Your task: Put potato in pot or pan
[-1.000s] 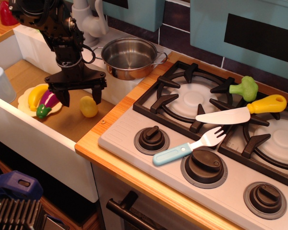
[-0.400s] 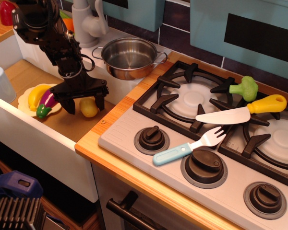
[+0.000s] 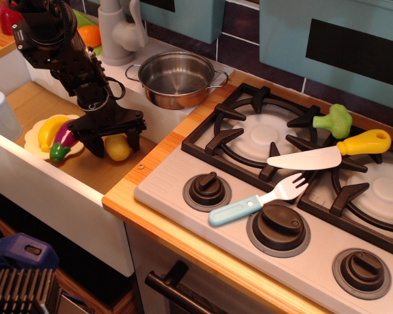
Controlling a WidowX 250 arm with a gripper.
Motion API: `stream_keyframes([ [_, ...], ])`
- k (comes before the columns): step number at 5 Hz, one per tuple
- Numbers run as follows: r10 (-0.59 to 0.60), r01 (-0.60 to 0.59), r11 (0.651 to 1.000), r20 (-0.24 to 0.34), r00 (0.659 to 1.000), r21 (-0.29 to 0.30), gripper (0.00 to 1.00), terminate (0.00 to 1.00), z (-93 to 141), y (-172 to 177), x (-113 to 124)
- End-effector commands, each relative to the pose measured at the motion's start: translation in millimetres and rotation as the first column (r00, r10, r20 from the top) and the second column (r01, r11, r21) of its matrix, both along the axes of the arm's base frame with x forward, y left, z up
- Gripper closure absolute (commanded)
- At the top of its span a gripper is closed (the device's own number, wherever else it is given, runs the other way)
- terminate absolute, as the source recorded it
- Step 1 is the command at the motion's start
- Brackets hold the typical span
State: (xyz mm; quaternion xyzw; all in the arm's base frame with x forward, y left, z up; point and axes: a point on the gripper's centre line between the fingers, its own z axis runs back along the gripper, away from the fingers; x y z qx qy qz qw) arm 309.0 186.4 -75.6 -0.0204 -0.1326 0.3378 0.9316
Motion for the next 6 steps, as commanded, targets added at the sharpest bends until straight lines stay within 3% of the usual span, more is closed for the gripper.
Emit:
stream_keyframes([
  [1,0.014,-0.014,0.999,0.001,1.000,0.039,1.00,0.00,19,3,7],
  [3,0.024,-0.020,0.996,-0.051,0.998,0.082,1.00,0.00,54,2,3],
  [4,0.035,-0.029,0.993,-0.049,0.998,0.114,1.00,0.00,71,1,4],
  [6,0.017,-0.014,0.992,-0.030,0.999,0.123,1.00,0.00,99,-9,2],
])
